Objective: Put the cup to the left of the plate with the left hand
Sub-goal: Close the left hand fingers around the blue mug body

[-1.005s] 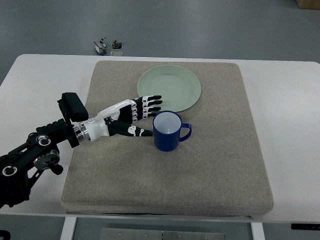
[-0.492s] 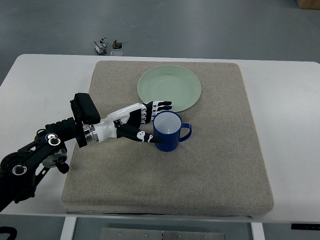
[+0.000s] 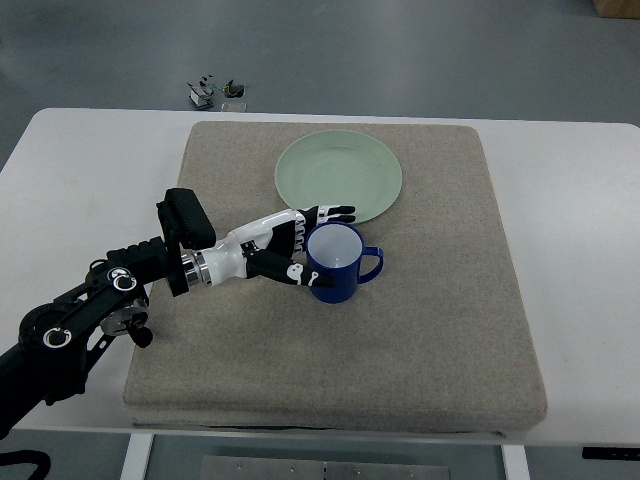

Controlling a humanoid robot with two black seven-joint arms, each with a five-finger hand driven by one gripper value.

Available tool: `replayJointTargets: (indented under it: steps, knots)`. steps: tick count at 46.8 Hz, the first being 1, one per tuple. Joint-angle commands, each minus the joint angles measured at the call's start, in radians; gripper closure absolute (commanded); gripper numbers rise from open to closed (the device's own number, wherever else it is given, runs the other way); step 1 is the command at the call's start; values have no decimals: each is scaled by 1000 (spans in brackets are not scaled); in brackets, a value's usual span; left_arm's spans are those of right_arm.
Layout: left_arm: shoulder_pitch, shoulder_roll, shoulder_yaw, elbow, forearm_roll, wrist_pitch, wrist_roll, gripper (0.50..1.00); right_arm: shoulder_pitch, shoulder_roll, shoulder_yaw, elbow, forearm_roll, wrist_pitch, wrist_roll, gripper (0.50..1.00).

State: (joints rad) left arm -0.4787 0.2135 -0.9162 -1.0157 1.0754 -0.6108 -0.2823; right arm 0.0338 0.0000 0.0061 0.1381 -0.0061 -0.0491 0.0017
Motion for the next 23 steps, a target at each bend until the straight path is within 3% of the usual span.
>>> replayJointTargets:
  steps: [1, 8, 17, 23]
  knots:
    - [0, -2, 0, 0, 0, 0, 0, 506, 0, 0, 0, 0, 0, 0, 0, 566]
    - [-3, -3, 0, 0, 1, 0, 0, 523, 0, 0, 0, 0, 0, 0, 0, 566]
    - [-1, -3, 0, 0, 1, 0, 0, 641, 0, 0, 0, 0, 0, 0, 0, 566]
    - [-1, -3, 0, -1, 5, 0, 0, 677, 0, 0, 0, 0, 0, 0, 0, 566]
